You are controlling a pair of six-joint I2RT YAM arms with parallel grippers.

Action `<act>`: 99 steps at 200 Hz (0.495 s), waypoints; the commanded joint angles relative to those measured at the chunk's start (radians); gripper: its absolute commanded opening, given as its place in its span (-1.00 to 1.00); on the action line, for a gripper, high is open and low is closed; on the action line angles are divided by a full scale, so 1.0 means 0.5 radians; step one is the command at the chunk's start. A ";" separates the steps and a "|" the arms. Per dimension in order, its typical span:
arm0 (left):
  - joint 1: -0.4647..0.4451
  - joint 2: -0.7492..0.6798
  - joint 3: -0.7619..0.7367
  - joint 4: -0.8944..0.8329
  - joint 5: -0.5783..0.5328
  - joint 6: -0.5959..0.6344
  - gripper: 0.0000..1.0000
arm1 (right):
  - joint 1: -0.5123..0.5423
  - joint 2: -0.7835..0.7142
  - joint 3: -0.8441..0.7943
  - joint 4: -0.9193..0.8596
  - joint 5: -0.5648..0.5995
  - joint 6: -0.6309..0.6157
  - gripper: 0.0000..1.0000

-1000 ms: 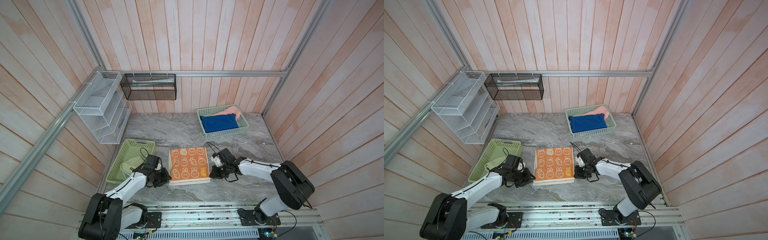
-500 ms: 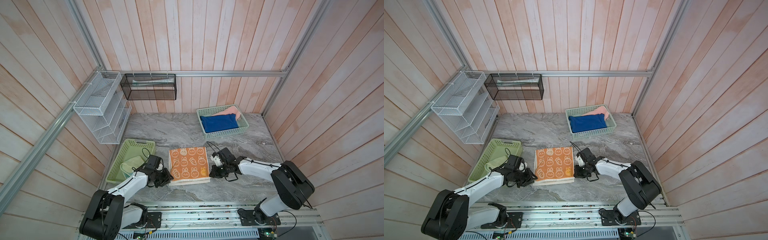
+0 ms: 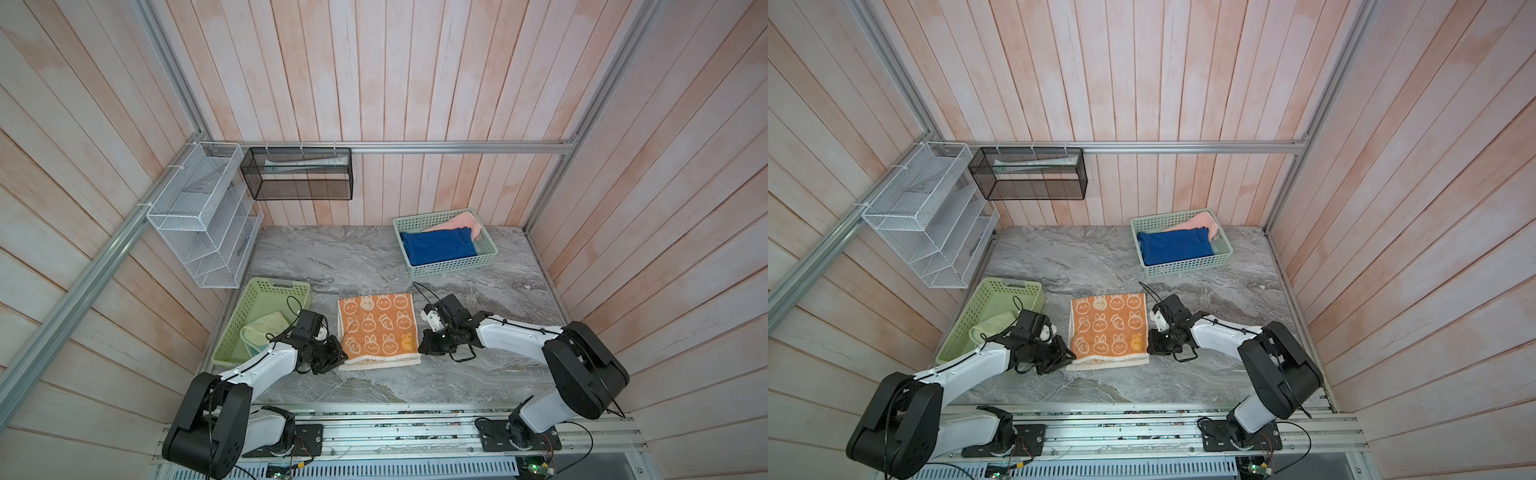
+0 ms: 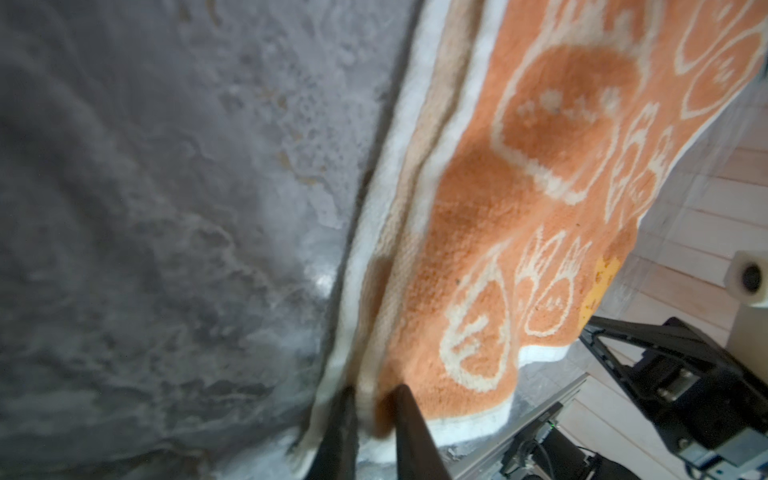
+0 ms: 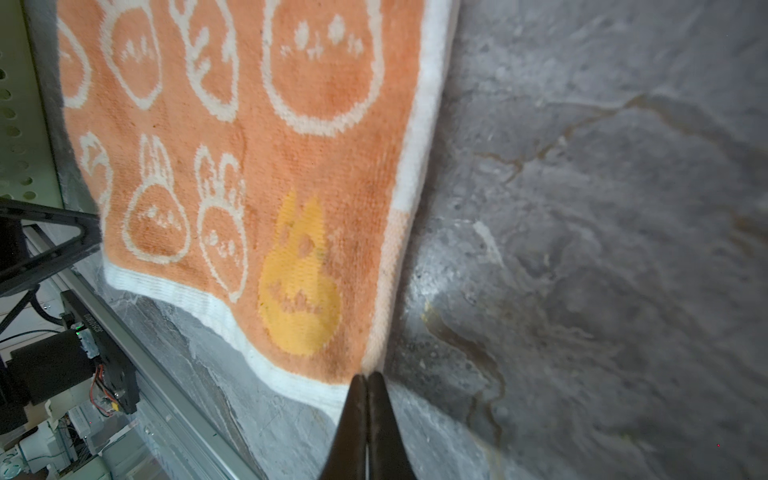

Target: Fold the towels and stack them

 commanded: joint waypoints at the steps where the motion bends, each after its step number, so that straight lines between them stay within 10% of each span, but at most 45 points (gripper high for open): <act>1: -0.007 -0.047 0.054 -0.047 -0.030 0.028 -0.88 | -0.003 -0.082 0.075 -0.084 0.047 -0.022 -1.00; 99: 0.013 -0.356 0.394 -0.571 -0.230 0.131 -1.00 | -0.001 -0.306 0.168 -0.283 0.036 0.005 -1.00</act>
